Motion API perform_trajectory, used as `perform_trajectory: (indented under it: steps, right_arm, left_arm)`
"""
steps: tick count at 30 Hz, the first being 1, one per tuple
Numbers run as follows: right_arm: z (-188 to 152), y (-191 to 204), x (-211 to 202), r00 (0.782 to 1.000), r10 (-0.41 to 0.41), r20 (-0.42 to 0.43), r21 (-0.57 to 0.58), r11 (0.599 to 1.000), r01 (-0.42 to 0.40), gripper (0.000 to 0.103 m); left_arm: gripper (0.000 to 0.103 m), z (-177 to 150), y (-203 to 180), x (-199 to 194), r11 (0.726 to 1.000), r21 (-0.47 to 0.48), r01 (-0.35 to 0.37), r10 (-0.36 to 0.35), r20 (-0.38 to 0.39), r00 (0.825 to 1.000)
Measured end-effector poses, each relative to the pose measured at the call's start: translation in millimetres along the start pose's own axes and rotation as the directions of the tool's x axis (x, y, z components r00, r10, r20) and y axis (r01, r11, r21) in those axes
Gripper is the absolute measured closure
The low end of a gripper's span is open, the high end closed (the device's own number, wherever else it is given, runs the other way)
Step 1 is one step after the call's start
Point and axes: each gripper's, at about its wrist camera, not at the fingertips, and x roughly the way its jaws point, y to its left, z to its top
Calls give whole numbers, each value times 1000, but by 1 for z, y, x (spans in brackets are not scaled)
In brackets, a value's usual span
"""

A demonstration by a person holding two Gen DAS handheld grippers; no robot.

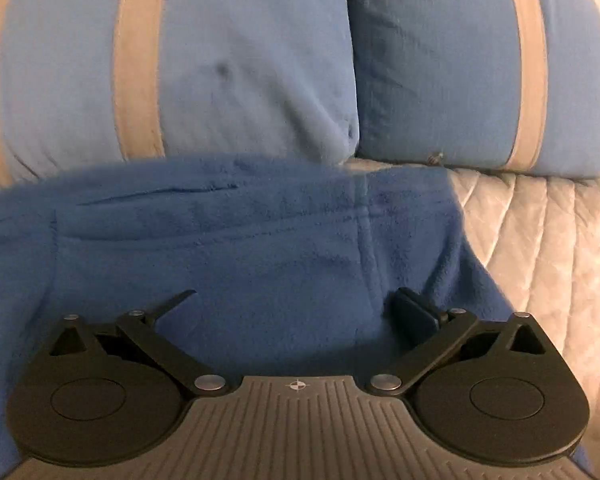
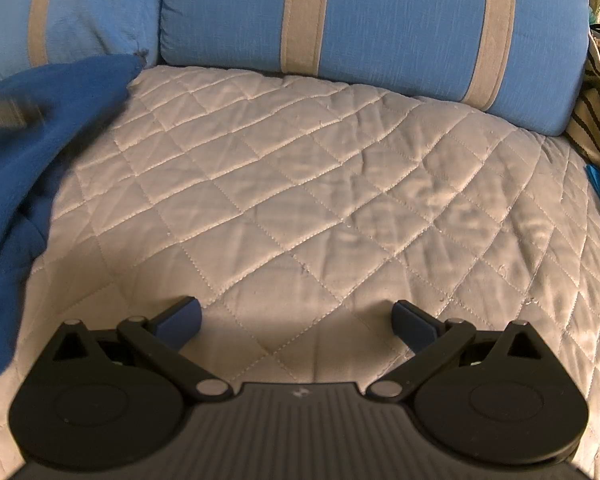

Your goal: Fold clothes

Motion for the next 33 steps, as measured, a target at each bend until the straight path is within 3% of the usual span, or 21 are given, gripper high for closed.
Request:
perform_trajectory:
  steps: [5,11,19,22,24,27,33]
  right_arm:
    - [2,1,1,1000,-4,-2,3,1000,4,0]
    - [0,0,1,1000,-3,9,7,1000,3,0]
    - [-3,0,-2,1000,-9,12,23,1000,8,0]
    - [-6,-1,-5,1000,-3,9,25,1000,3,0]
    - [-9,-1,-7,1000,3,6,28,1000,-3,0]
    - [-17,-1,-14,1000,7,1,31,999,-7,0]
    - [-36,0,-30,1000,5,1,43,999,-5,0]
  left_arm:
    - [0,3,6,-1,999,-29,17,-17,10,1000]
    - [0,-1,-10,-23,997,31,-76,75,33,997]
    - [0,-36,-6,-76,987,-149,-62,56,-44,997]
    - [0,-51,-20,-98,993,-88,-84,82,-34,996]
    - [0,-59,-24,-115,991,-95,-91,88,-29,996]
    - [0,-61,-32,-124,991,-111,-81,72,-82,994]
    - [0,-90,-51,-146,997,-6,-76,74,-140,987]
